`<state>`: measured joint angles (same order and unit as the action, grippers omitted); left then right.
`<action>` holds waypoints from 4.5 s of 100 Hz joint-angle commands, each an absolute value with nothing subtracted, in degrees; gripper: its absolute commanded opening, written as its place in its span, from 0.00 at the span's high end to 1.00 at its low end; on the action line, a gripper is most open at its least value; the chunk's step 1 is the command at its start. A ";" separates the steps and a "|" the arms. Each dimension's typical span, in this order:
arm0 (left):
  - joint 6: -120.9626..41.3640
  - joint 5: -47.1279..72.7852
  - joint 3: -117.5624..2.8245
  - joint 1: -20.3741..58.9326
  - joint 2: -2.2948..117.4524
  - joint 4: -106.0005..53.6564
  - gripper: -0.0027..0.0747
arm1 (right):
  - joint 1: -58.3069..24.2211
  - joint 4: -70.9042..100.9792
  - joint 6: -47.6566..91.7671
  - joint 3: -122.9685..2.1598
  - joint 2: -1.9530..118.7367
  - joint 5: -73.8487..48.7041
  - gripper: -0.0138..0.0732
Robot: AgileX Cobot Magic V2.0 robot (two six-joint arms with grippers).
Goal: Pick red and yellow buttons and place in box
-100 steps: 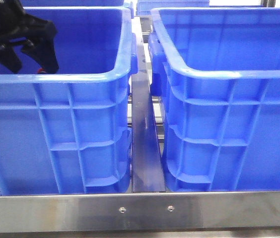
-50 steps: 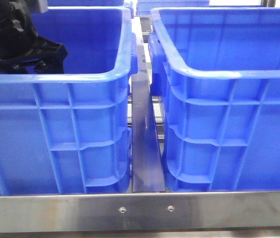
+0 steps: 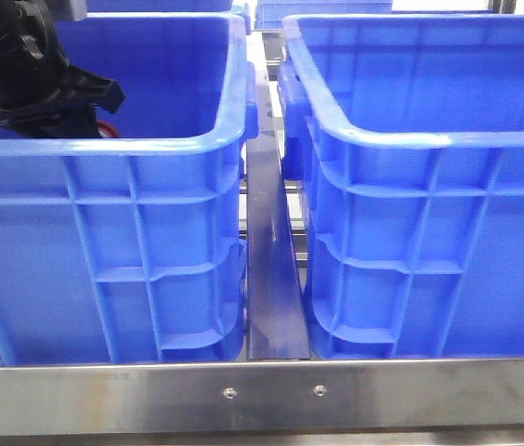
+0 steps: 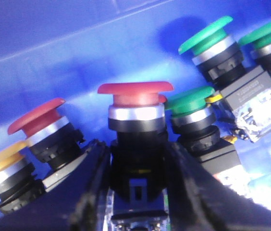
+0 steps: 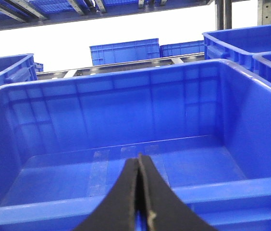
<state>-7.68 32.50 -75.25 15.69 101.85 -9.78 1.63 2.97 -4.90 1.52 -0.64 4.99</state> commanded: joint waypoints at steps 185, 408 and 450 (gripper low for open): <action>-8.27 31.58 -67.76 53.26 64.63 -10.18 0.99 | 1.55 15.17 -8.52 -37.57 12.58 -30.35 0.92; -8.27 32.42 -67.76 53.26 64.63 -10.18 0.99 | -21.08 89.29 43.70 -51.82 65.04 -46.55 0.20; -8.27 32.42 -67.76 53.26 64.63 -10.18 0.92 | -21.44 89.21 44.07 -52.10 65.23 -47.18 0.66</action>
<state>-8.32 36.28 -66.01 52.82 65.95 -9.54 -21.33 85.84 43.19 -49.96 66.13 -45.94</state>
